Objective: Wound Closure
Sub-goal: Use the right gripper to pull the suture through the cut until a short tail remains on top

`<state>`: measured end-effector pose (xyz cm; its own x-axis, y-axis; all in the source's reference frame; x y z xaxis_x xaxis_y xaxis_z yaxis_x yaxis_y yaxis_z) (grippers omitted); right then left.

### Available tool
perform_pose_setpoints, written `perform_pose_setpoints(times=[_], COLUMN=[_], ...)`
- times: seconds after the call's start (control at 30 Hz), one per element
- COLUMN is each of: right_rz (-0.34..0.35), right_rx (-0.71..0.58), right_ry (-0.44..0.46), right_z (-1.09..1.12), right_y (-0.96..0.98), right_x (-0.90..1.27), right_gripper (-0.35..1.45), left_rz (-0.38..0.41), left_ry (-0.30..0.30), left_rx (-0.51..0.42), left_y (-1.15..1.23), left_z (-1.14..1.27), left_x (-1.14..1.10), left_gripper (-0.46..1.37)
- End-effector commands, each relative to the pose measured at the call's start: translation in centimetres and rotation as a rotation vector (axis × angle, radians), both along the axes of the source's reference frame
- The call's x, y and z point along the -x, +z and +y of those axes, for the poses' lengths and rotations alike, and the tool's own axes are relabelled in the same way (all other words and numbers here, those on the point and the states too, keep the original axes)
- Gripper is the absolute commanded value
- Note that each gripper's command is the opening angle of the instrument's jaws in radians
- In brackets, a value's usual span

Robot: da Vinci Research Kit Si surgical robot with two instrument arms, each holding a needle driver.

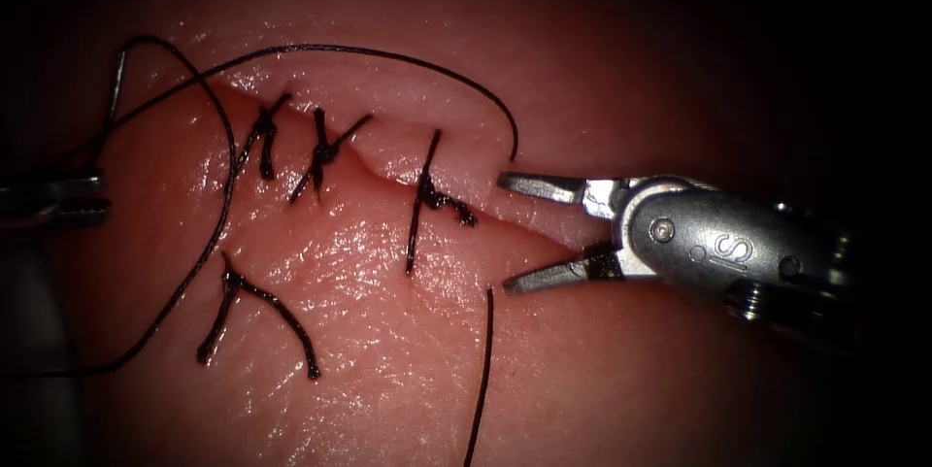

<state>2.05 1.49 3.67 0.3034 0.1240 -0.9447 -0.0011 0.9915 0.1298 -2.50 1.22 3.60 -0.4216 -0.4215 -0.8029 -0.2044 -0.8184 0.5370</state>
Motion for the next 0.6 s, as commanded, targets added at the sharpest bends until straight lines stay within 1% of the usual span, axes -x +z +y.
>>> perform_pose_setpoints(times=[0.03,0.27,0.6], right_rz=[0.000,-0.001,0.005], right_rx=[-0.002,-0.006,-0.009], right_ry=[0.001,0.002,-0.007], right_z=[0.02,0.05,0.03], right_y=[-0.01,-0.04,-0.13], right_x=[0.01,0.03,0.18], right_gripper=[0.80,0.80,0.78], left_rz=[0.004,0.003,0.003], left_ry=[0.007,0.007,0.007], left_rx=[-0.004,-0.005,-0.005], left_y=[0.00,0.00,0.00], left_z=[0.00,0.00,0.00], left_x=[0.01,0.01,0.01], left_gripper=[-0.35,-0.35,-0.35])
